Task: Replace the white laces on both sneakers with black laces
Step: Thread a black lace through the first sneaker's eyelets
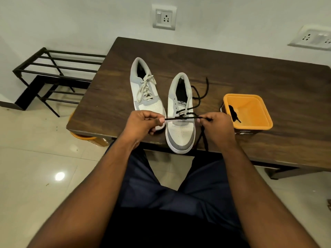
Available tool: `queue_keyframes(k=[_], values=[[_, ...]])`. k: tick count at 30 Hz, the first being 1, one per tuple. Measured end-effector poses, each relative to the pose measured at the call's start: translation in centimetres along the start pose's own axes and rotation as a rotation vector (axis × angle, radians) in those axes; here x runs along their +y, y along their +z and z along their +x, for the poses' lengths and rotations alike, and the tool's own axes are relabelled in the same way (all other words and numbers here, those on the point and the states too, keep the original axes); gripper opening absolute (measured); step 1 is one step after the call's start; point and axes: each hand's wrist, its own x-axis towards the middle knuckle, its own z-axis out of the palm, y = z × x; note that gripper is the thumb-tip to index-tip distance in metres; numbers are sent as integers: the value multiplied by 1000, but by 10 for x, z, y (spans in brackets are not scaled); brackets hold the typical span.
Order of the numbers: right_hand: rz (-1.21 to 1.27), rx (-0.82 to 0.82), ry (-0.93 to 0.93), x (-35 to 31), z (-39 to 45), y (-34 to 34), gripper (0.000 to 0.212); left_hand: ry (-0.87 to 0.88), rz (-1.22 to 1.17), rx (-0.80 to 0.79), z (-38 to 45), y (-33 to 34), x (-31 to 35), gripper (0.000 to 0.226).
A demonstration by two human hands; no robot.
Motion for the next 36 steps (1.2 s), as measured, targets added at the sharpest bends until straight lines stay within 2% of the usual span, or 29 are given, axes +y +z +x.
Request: queue_keyframes(k=[2, 4, 6, 8, 10, 12, 14, 15, 19, 22, 24, 26, 29, 30, 34, 36], values=[[-35, 24, 37, 4, 2, -1, 15, 8, 25, 0, 1, -1, -1, 5], [-75, -21, 48, 4, 2, 1, 22, 10, 44, 21, 2, 1, 0, 8], [-108, -133, -54, 1, 3, 2, 50, 2, 81, 26, 4, 5, 4, 28], [129, -282, -121, -10, -1, 7, 71, -4, 181, -66, 2, 12, 11, 53], [470, -419, -98, -28, -8, 14, 59, 24, 245, -208, -2, 22, 21, 64], [639, -472, -79, -45, -13, 22, 34, 65, 218, -266, -4, 32, 29, 61], [625, -405, -75, -50, -15, 30, 15, 77, 206, -226, -1, 37, 29, 64], [601, -362, -62, -48, -14, 33, 12, 65, 210, -191, 1, 38, 27, 66], [591, -270, -36, -46, -12, 37, 18, 18, 180, -1, 13, 37, 15, 69], [768, -137, 216, -44, -5, 35, 21, 13, 59, 163, 23, 35, 13, 39], [808, -65, 328, -40, 2, 34, 20, -36, -6, 211, 29, 35, 12, 20], [744, -16, 327, -38, 10, 32, 16, -62, 3, 218, 34, 38, 8, 9], [706, -10, 280, -38, 20, 32, 7, -62, 68, 254, 40, 48, 1, 6], [684, -25, 268, -36, 23, 33, 10, -38, 104, 260, 40, 53, -2, 6], [530, -86, 219, -35, 33, 36, 17, 71, 323, 225, 34, 67, -10, 50], [467, -101, 204, -37, 37, 36, 18, 101, 384, 207, 33, 69, -13, 61]])
